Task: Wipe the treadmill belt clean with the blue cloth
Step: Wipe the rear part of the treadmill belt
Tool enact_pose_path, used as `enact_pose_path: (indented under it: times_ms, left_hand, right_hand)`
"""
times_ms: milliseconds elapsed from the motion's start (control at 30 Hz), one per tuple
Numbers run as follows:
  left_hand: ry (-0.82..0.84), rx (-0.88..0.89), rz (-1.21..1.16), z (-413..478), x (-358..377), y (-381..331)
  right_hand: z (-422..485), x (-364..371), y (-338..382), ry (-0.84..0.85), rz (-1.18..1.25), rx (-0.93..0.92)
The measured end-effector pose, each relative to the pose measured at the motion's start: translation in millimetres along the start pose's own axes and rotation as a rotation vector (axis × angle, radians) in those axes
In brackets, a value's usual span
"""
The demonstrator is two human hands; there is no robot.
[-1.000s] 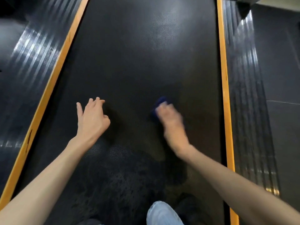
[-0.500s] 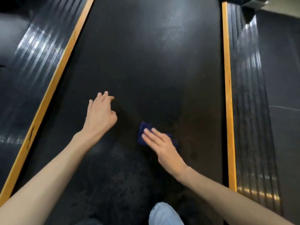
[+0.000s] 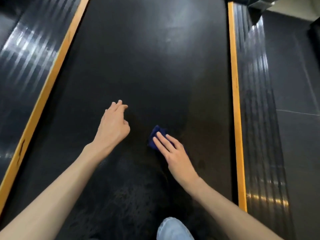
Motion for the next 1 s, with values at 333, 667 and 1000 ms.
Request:
enact_pose_path:
  times_ms: [333,667,1000]
  left_hand:
    - [0.153,0.290,-0.218,38.2,79.0,-132.3]
    - [0.105,0.340,-0.164,75.7,144.8,-221.2]
    - [0.243,0.728,0.377,121.2,126.5,-185.6]
  right_hand:
    - [52.8,-66.0,-148.3,0.057,0.368,0.742]
    - [-19.8,-106.3,-229.0,-0.269,0.155,0.863]
    - [-23.8,-88.6,-236.1,0.020,0.165,0.847]
Point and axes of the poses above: each hand's wrist, its own z-axis towards the middle knuckle, its own x-axis out of the palm, y = z × x, the point moved 9 cm from there along z, towards the middle knuckle, and after that the axes turned 13 degrees about x, right-handed, at the moved point
